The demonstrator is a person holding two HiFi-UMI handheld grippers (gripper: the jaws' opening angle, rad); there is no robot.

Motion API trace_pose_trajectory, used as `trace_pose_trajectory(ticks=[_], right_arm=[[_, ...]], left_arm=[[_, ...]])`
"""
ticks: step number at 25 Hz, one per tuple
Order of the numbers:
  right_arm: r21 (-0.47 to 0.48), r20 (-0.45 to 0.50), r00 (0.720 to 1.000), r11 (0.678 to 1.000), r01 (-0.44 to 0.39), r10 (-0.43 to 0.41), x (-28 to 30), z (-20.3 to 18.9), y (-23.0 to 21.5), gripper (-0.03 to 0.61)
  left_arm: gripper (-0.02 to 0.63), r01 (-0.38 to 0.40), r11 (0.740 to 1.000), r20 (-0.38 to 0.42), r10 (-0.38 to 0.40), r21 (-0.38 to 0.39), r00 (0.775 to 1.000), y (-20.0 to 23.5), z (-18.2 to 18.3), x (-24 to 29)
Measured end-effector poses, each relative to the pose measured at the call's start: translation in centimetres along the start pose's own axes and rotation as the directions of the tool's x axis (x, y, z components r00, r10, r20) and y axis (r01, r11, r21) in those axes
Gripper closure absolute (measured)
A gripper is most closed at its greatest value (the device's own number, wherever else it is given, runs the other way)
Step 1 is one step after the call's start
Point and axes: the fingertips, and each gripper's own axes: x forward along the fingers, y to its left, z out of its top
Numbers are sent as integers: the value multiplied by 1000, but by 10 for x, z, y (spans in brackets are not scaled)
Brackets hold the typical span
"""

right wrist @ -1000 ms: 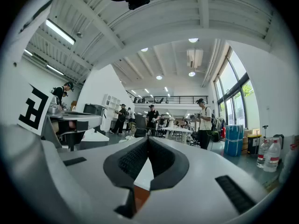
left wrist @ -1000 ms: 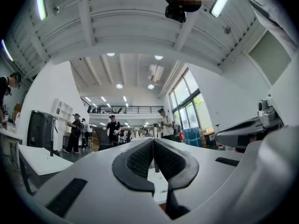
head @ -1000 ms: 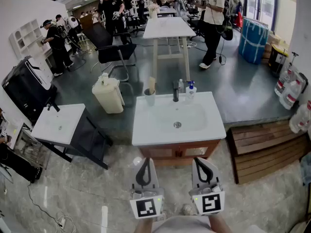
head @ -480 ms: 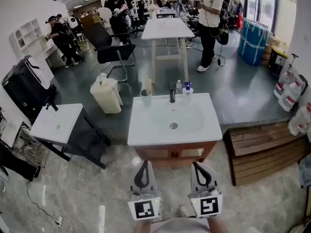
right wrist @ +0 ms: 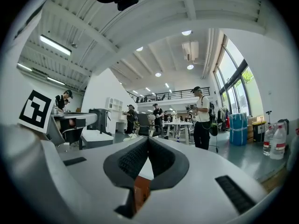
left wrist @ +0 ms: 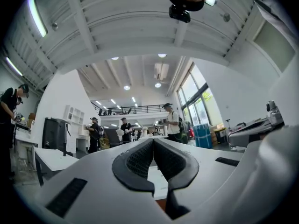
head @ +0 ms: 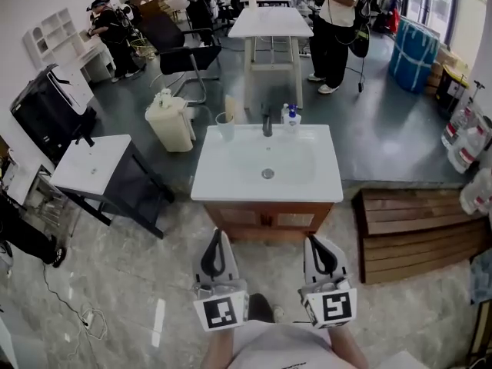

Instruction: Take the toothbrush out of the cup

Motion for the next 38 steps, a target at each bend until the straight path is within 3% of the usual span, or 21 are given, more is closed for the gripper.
trace_pose_trajectory(ticks=[9,16,26,34,38], right_arm=[[-67,50,997,996,-52,56,12,10,-13,566],[-109,46,999,994,-10,15,50,6,-30,566],[-98,71,997,995,-13,20,181,0,-24,566],[-91,50,999,996,14,-9,294,6,-26,566],[-101,46,999,994,34,-29,337,6,-34,566]], left_arm=[[595,20,1000,40,-20,5,999,-25,8,20],[595,48,999,73,-46,-19,996,-17,-2,71],[595,92,994,128,-85,-55,988,31,-15,183],[595,142,990,168,-138,-16,976,72,-21,280],[595,167,986,143,-165,-2,976,86,-37,327]])
